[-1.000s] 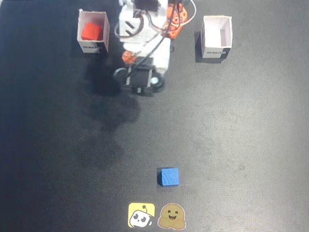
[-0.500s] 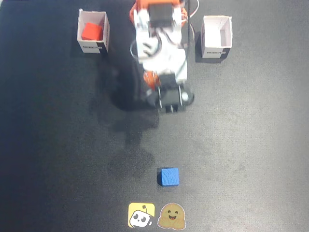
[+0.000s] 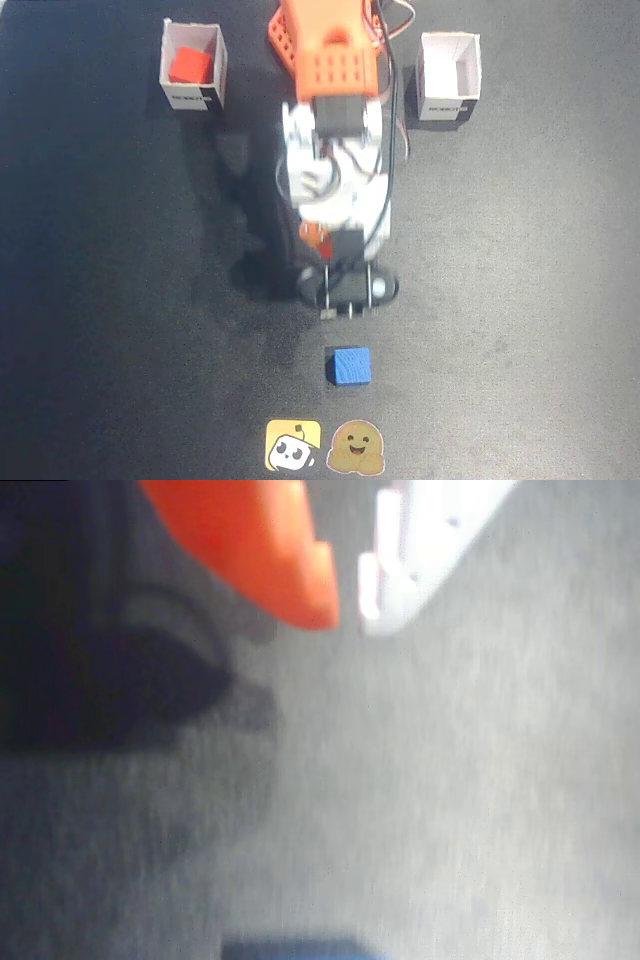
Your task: Put the red cube in the right box and the blue cube in the left box.
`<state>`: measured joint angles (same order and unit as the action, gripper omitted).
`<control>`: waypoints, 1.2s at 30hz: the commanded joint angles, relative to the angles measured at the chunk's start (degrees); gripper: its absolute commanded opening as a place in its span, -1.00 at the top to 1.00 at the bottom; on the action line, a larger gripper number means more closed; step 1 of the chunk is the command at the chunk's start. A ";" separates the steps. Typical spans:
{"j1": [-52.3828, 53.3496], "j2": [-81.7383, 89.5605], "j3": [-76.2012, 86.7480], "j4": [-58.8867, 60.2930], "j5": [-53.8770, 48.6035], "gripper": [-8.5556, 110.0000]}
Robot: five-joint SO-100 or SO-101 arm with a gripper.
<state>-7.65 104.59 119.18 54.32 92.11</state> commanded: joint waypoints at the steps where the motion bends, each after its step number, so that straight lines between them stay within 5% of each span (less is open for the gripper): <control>1: 0.35 -4.04 -7.03 -1.23 1.05 0.85; 36: -3.43 -29.00 -30.06 -9.14 2.46 0.57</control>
<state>-10.63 75.32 92.02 47.11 95.01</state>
